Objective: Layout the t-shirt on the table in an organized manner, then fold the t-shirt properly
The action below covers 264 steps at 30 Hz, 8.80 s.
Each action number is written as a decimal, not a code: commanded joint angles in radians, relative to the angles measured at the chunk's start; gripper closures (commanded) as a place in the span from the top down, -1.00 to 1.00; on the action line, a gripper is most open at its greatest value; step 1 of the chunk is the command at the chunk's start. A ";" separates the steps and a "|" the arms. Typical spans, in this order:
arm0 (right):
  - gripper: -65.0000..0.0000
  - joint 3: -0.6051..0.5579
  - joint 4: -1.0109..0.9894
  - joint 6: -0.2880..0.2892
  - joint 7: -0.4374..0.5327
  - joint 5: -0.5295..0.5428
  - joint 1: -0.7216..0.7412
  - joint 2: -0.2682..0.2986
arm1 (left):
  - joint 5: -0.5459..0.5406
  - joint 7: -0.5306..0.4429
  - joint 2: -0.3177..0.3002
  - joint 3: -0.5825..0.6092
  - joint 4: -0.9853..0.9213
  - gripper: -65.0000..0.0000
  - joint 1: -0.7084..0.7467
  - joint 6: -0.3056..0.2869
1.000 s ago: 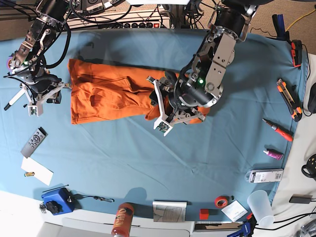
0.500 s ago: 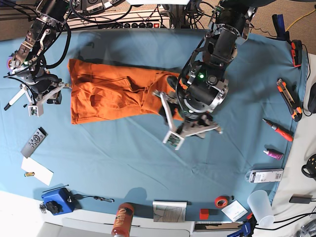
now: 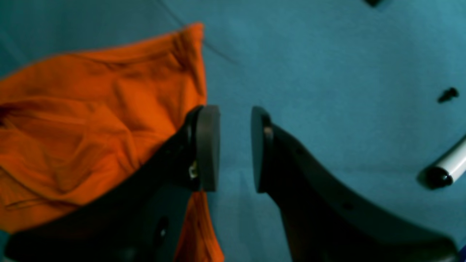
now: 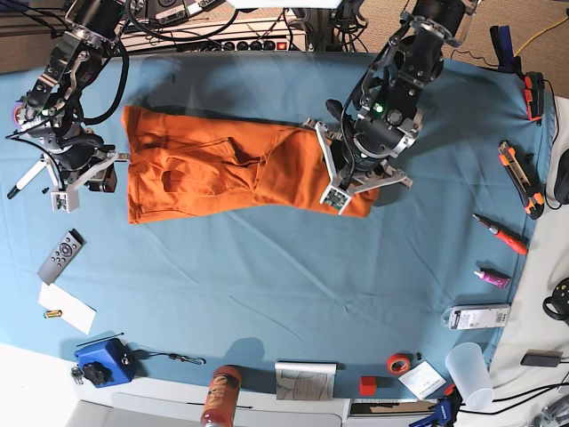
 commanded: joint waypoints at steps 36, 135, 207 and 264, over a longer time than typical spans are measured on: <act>-0.02 0.005 -0.078 -0.006 -0.098 0.222 0.027 0.017 | 0.003 0.004 0.005 -0.003 -0.011 -0.72 -0.038 0.005; -0.56 -0.886 0.332 -0.165 -0.072 -0.431 0.113 -0.121 | -0.288 0.086 -0.056 -0.592 0.240 -0.72 0.097 -0.128; -1.00 -0.320 -0.038 0.038 -0.022 0.013 0.105 -0.102 | -0.294 -0.252 -0.016 -0.080 0.222 0.03 0.055 -0.426; -1.00 -0.178 0.151 -0.127 0.018 -0.169 0.169 0.042 | -0.184 -0.172 0.322 0.011 -0.048 0.04 -0.046 0.208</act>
